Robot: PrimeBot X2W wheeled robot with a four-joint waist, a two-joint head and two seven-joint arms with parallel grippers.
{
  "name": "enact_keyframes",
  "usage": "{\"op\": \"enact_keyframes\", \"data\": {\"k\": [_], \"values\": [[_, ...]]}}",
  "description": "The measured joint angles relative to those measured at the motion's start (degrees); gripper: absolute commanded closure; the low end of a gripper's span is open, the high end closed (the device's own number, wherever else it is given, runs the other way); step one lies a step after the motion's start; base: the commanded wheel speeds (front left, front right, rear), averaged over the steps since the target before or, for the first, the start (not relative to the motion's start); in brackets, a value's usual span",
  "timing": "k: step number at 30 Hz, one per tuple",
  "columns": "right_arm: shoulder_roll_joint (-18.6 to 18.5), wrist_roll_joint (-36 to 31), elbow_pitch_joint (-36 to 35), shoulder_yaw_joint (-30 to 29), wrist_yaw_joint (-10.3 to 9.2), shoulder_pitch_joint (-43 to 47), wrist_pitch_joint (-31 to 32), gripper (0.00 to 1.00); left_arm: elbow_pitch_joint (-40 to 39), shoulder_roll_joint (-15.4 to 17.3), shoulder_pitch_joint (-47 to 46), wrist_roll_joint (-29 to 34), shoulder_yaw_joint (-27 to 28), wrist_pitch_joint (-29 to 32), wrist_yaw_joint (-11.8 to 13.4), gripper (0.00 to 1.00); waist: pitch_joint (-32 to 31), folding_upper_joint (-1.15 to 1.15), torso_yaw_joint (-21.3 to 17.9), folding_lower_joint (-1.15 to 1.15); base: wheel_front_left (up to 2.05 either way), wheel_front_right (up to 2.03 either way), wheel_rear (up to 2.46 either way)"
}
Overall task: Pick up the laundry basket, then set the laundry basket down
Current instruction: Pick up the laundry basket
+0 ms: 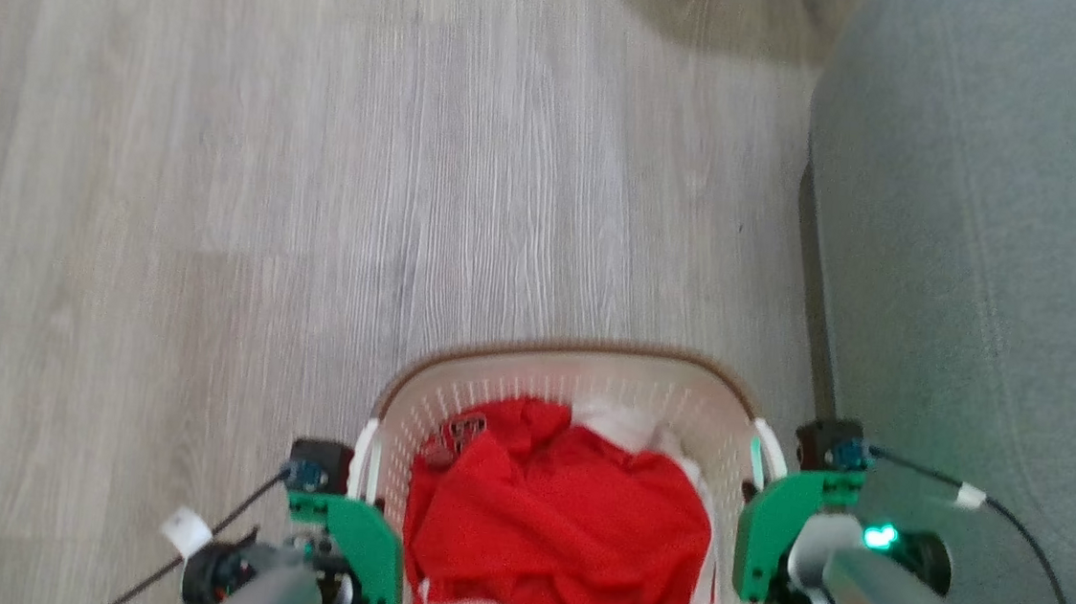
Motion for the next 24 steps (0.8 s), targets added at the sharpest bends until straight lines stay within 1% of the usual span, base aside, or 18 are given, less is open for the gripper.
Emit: {"op": "enact_keyframes", "data": {"k": [8,16,24], "values": [[0.00,3.90,-0.29,4.16,0.00,5.99,0.66,1.00,1.26,0.04,5.02,-1.98,-2.14,0.92,-0.40,1.00,-7.71,0.00,0.27,0.00,0.00,0.00,0.00],[-0.01,6.57,-0.37,7.21,0.00,7.76,0.73,1.00,1.66,0.13,7.05,-3.21,-3.74,0.99,-0.40,1.00,-11.87,0.00,0.56,0.00,0.00,0.00,0.00],[-0.02,8.87,-0.18,9.60,0.00,7.76,0.69,1.00,1.81,0.26,7.06,-4.08,-4.89,0.99,-0.40,1.00,-13.29,0.00,0.75,0.00,0.00,0.00,0.00]]}}
